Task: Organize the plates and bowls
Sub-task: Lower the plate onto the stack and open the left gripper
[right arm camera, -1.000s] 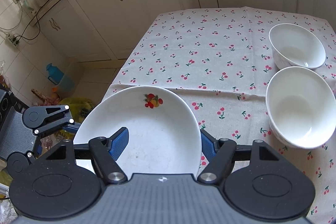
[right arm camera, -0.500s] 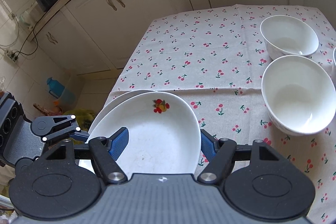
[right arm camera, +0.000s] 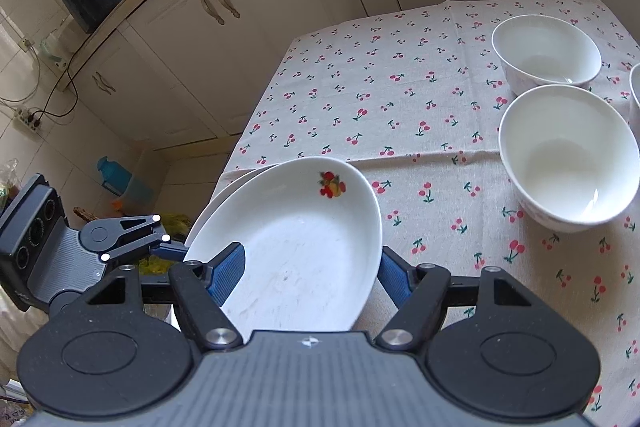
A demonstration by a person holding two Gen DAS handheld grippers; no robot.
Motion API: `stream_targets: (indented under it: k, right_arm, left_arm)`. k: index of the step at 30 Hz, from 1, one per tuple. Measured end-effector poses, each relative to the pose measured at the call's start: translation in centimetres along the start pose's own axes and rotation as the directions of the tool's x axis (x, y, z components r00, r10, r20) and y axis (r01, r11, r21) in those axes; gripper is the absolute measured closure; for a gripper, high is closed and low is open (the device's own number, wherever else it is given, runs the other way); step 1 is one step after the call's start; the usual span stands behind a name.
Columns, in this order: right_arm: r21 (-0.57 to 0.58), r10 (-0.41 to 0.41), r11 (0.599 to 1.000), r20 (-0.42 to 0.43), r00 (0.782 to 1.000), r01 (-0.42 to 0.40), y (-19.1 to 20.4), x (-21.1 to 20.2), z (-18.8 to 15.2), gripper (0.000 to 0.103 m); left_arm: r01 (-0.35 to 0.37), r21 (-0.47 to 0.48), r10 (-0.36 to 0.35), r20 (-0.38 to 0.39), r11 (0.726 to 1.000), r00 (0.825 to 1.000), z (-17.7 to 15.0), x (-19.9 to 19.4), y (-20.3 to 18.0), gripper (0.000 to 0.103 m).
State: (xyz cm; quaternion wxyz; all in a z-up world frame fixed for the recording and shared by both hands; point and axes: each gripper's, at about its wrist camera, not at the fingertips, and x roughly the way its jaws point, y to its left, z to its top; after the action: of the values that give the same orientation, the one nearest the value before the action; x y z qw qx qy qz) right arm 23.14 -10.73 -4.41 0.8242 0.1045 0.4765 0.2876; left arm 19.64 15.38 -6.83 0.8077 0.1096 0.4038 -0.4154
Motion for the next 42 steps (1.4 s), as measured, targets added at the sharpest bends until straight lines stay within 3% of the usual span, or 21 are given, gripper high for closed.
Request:
stream_targets:
  k: [25, 28, 42]
  right_arm:
    - [0.034, 0.018, 0.999, 0.018, 1.0, -0.018, -0.1, -1.1, -1.2, 0.026]
    - [0.029, 0.023, 0.999, 0.018, 1.0, -0.024, 0.0, -1.3, -1.3, 0.026]
    - [-0.055, -0.019, 0.998, -0.008, 1.0, 0.018, 0.9, 0.0, -1.7, 0.024]
  left_arm:
    - [-0.059, 0.032, 0.061, -0.081, 0.998, 0.995, 0.7, 0.2, -0.9, 0.012]
    - [-0.076, 0.068, 0.082, -0.091, 0.995, 0.993, 0.6, 0.1, -1.5, 0.012]
    - [-0.097, 0.012, 0.098, -0.034, 0.995, 0.995, 0.0, -1.0, -2.0, 0.01]
